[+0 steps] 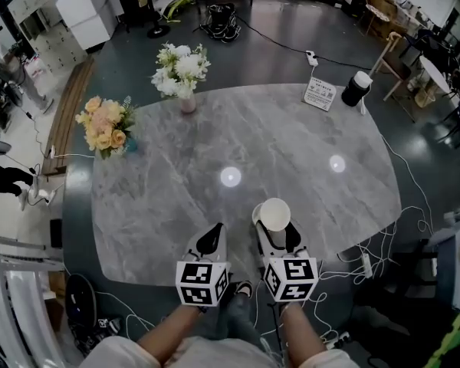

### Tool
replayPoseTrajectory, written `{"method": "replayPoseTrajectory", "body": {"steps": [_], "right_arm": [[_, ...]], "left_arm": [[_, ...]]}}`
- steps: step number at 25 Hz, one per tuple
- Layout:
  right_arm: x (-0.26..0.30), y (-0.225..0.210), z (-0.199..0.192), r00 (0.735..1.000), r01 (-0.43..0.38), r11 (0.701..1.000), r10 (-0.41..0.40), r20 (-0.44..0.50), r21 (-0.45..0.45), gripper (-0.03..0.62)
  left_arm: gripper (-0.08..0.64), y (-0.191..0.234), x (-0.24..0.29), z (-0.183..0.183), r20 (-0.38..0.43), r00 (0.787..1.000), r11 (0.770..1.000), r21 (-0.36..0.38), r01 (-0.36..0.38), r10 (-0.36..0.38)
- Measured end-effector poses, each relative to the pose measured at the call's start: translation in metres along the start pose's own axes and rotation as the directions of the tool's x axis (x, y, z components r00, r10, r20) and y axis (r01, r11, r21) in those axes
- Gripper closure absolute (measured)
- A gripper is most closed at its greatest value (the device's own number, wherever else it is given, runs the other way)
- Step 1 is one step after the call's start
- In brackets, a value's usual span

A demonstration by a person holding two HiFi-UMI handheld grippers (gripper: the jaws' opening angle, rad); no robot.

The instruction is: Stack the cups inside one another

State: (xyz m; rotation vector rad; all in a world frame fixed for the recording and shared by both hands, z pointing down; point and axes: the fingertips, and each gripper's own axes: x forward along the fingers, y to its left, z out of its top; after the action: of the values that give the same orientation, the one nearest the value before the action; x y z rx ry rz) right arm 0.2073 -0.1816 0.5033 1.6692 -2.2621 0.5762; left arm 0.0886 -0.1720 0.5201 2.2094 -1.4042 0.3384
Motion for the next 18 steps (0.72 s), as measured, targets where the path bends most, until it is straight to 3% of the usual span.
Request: {"method": "replayPoseTrajectory", "body": {"steps": [18], "right_arm": [[0.0041,0.0025,-0.0067,1.0,0.005,1.0,-0.005,-0.018,-0.019,0.356]], "left_arm": [[0.565,0.008,-0.005,-0.0075,-0.012,1.0,1.0,-0.007,-0.013,0.013]]}}
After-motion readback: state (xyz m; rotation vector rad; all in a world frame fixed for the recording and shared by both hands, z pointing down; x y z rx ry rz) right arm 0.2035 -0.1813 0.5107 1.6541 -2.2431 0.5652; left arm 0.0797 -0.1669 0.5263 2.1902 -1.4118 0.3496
